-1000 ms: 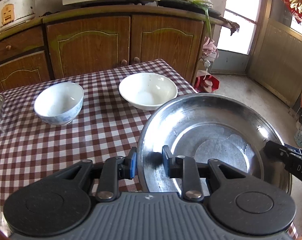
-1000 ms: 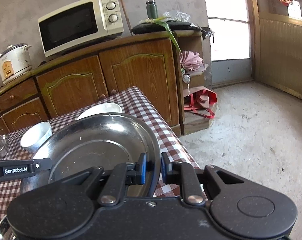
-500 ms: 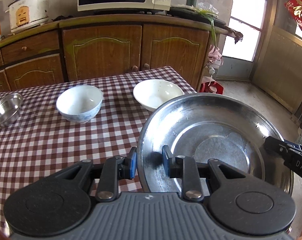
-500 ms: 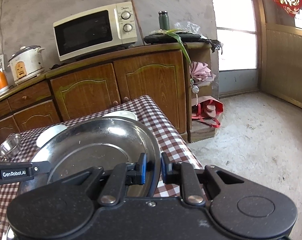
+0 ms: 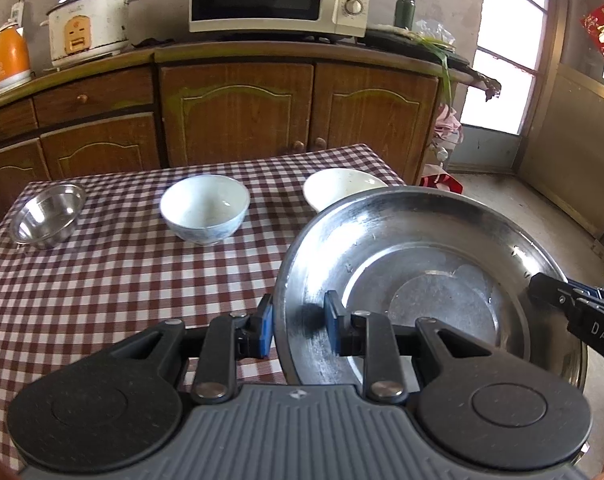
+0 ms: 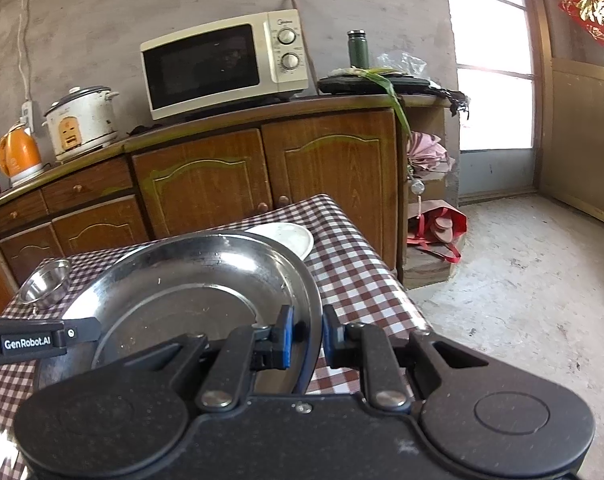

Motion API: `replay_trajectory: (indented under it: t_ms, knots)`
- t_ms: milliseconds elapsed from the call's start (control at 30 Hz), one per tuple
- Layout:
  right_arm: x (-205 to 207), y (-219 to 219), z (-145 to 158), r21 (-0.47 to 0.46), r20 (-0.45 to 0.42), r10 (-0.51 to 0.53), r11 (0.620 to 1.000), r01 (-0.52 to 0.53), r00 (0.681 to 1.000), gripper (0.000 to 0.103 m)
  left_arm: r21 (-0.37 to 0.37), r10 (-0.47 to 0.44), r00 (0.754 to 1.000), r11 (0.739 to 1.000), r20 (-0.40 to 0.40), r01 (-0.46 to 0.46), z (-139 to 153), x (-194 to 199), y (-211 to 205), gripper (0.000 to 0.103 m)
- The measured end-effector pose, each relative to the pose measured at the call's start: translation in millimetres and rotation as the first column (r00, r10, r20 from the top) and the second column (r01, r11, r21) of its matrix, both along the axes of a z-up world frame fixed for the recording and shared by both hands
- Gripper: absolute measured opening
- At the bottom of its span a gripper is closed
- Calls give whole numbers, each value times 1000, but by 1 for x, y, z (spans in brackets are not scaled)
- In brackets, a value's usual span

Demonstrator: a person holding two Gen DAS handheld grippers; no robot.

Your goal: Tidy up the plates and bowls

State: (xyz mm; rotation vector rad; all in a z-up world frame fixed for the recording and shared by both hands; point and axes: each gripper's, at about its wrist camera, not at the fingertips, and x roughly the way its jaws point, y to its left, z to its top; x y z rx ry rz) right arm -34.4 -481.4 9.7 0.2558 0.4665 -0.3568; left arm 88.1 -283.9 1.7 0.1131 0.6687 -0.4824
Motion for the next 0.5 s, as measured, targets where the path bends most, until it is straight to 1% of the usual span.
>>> replay_trajectory:
  t_ms: [500]
  knots:
    - [4,33,11,-13,9,58,998,-58,998,20,-4,47,999,999,15,-47,8,-8,35,27]
